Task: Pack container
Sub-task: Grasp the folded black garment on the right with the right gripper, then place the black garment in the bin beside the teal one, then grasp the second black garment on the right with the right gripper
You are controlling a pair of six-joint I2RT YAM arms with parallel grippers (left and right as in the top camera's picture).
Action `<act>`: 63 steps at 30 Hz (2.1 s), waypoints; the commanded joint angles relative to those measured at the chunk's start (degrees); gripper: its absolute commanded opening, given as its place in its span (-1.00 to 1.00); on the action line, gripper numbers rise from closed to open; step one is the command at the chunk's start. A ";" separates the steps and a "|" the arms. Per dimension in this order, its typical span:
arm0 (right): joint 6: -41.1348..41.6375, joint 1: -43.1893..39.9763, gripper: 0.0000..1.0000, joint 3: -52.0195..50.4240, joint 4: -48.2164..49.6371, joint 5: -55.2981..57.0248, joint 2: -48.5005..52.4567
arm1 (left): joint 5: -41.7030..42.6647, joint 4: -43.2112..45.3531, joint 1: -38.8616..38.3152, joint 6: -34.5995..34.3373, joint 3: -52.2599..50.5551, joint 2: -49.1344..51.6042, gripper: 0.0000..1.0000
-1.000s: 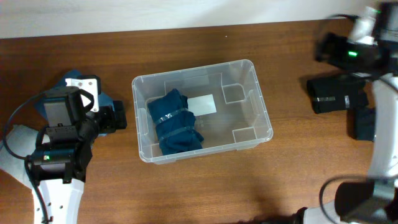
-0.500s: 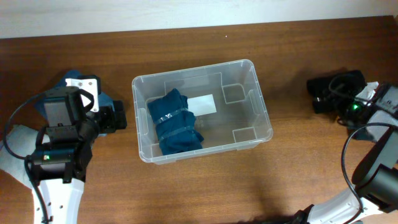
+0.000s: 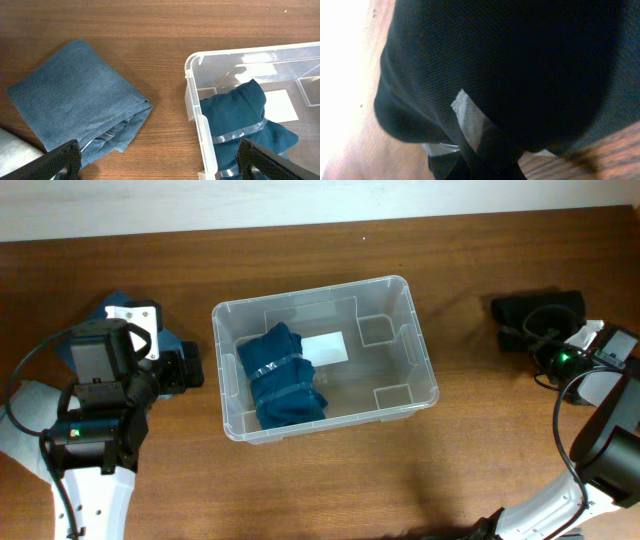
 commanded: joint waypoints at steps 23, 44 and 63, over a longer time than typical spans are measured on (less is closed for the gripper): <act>-45.05 52.46 -0.92 25.90 -63.04 10.19 -22.12 | -0.44 -0.33 -0.17 -0.52 0.98 0.37 0.99; -23.41 33.24 0.97 46.27 -69.79 35.39 -25.51 | -0.46 -0.74 -0.17 -0.55 0.98 0.37 0.99; -8.70 -18.88 0.97 -0.94 -23.10 6.91 -13.68 | -0.46 -0.61 -0.17 -0.55 0.98 1.73 0.99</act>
